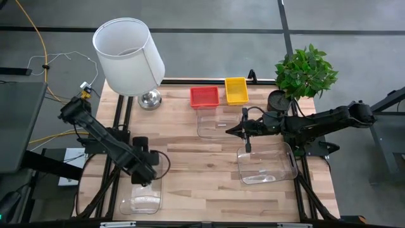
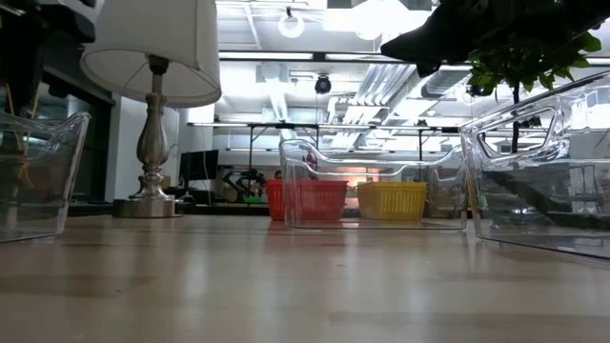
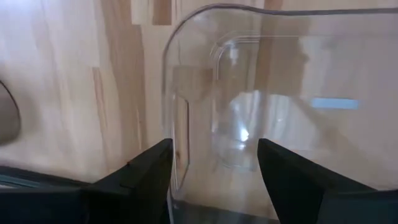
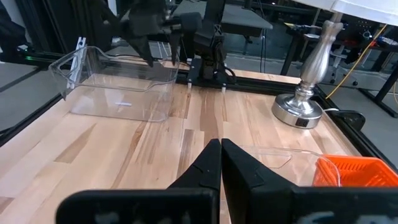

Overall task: Stack baskets by color
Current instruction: Stack the bottom left transparent bin on the top transparent bin

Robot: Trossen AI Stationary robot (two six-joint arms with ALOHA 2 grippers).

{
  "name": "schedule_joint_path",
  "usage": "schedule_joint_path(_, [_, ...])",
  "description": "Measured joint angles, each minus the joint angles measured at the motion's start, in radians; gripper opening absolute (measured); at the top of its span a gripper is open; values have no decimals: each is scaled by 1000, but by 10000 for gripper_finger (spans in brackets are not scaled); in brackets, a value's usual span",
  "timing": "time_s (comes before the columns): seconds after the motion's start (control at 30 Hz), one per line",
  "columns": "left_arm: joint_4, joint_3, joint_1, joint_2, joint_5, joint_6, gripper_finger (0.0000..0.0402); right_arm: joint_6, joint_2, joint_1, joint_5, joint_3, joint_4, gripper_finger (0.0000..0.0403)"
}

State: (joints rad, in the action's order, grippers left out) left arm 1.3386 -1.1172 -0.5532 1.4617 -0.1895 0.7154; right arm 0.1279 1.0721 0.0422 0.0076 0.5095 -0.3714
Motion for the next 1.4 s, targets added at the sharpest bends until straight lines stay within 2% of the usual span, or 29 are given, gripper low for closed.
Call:
schedule_joint_path(0.2, [4,-1,26,92,-64,-93,223,-26,0,0,0,0,6,0])
schedule_joint_path(0.47, [47,-1,61,151,-122,-99,223,-27,0,0,0,0,28,0])
schedule_joint_path(0.53, [46,-1,68,151,-115,-99,223,-27,0,0,0,0,28,0])
schedule_joint_path(0.7, [42,0,106,151,-21,-116,223,-27,0,0,0,0,31,0])
schedule_joint_path(1.03, [-78,70,198,151,6,-243,207,-41,0,0,0,0,39,0])
schedule_joint_path(1.23, [-121,72,250,151,-1,-322,164,-42,0,0,0,0,39,0])
schedule_joint_path(1.4, [-153,72,288,151,-33,-404,88,-42,0,0,0,0,39,0])
